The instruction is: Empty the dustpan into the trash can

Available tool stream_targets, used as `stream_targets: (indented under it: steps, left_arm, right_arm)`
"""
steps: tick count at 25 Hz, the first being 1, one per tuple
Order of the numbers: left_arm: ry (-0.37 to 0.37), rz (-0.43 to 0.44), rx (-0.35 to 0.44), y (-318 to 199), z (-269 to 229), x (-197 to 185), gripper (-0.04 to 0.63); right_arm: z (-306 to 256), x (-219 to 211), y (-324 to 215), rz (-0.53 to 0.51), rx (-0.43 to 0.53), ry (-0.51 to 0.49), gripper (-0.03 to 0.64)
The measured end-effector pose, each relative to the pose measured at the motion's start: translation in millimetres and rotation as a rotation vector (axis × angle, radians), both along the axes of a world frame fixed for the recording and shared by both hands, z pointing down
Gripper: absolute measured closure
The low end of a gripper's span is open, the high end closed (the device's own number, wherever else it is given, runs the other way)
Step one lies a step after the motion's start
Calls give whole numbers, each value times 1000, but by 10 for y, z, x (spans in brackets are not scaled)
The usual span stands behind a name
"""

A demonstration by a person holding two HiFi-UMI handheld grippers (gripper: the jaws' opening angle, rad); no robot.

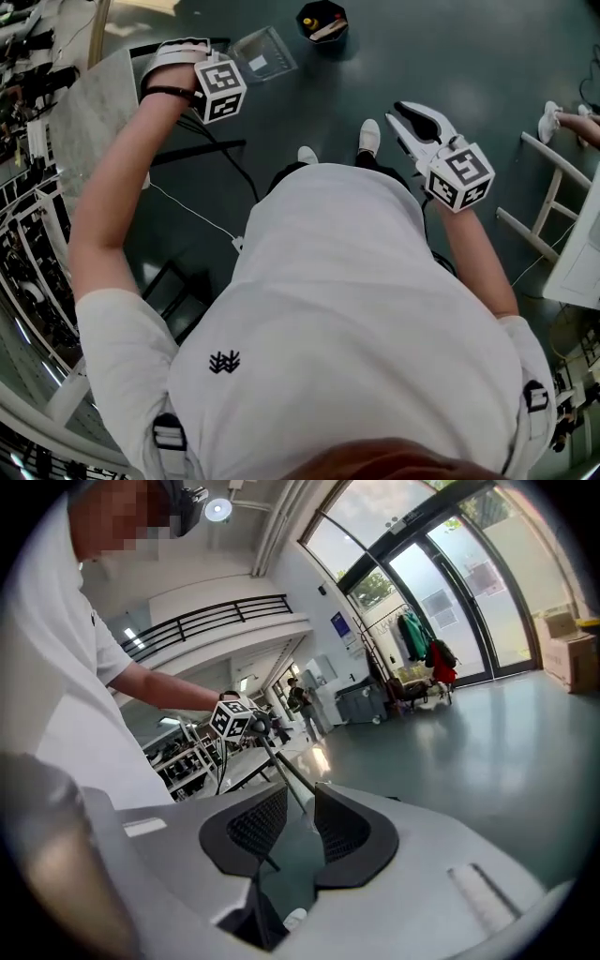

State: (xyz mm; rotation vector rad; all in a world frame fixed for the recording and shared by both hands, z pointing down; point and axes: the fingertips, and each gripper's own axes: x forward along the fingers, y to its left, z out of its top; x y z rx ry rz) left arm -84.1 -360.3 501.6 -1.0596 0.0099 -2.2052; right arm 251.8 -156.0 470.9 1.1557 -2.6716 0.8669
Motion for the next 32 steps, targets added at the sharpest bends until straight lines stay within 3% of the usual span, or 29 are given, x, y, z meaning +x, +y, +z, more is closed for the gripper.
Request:
stream_targets:
  steps: [6,15,21,26,32]
  left_arm:
    - [79,-153,10,486,50,-597,538]
    - [258,-390,-68,1562,423,-1498,538]
    - [516,-549,-113,2292,523,-1656,538]
    - [686,-611,-107,2764,461,-1755,538]
    - [886,-715,-155,3154,421,-1861,537]
  right_arm:
    - [-104,-436,-56,-112,23,24,541]
    - [-269,-1174,240,-179,36,77,541]
    - [-288,-1677,570,-200,35,124,541]
    - [-328,-2029,873,-189,50,153,543]
    - [-328,-2434,1223,-204,91,210,543]
